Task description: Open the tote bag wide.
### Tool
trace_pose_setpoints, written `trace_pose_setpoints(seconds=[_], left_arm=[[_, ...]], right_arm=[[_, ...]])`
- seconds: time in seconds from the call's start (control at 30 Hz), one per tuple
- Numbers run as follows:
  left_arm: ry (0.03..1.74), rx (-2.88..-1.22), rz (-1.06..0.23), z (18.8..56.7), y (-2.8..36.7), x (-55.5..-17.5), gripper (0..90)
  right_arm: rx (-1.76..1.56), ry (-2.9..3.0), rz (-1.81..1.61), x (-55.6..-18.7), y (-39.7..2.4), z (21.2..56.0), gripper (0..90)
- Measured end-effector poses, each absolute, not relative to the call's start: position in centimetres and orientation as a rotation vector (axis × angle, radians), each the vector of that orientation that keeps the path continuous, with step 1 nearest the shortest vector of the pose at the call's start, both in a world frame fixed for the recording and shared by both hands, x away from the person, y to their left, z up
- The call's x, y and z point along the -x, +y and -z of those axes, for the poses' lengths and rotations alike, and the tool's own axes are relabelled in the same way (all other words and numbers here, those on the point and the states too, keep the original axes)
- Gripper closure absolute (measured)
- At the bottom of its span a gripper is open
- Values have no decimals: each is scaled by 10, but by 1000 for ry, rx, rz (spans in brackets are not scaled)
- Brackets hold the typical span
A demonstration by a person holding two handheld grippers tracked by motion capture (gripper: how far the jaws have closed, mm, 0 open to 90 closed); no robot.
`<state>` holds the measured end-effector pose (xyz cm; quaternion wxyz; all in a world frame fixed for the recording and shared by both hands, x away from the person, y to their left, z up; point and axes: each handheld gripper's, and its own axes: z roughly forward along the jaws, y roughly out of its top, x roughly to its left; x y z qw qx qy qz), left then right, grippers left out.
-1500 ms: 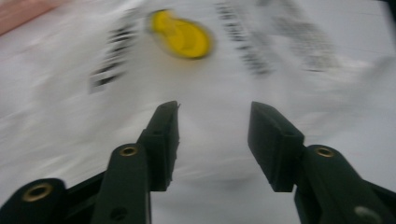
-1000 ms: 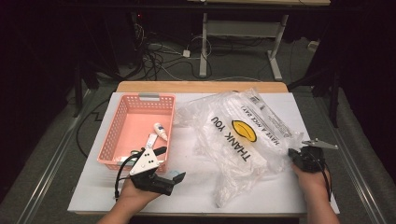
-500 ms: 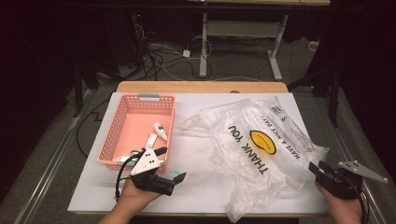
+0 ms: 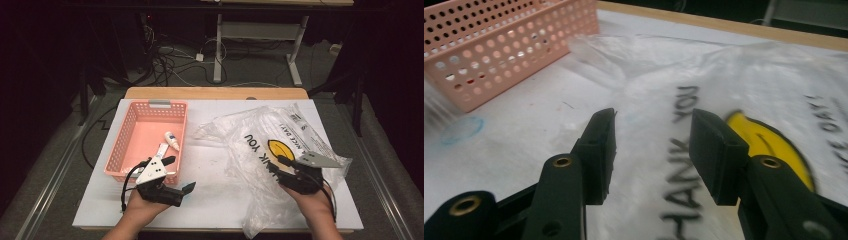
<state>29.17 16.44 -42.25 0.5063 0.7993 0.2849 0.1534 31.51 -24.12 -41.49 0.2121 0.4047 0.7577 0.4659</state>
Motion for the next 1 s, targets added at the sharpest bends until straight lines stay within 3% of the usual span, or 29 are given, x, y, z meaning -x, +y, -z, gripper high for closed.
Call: trace_pose_setpoints(seconds=[0.37, 0.53, 0.7, 0.87, 1.0], left_arm=[[708, -1921, -384, 423, 173, -286, 0], [731, -1919, -381, 425, 178, -281, 0], [745, -1911, -394, 424, 184, -277, 0], [753, -1905, -399, 424, 187, -276, 0], [748, -1908, -398, 424, 187, -276, 0]], right_arm=[[-943, 2304, -1218, -349, -173, 428, 623], [-930, 2435, -1165, -352, -151, 450, 563], [-901, 2483, -1040, -351, -143, 462, 570], [-931, 2506, -964, -353, -143, 473, 689], [-934, 2495, -980, -354, -145, 474, 845]])
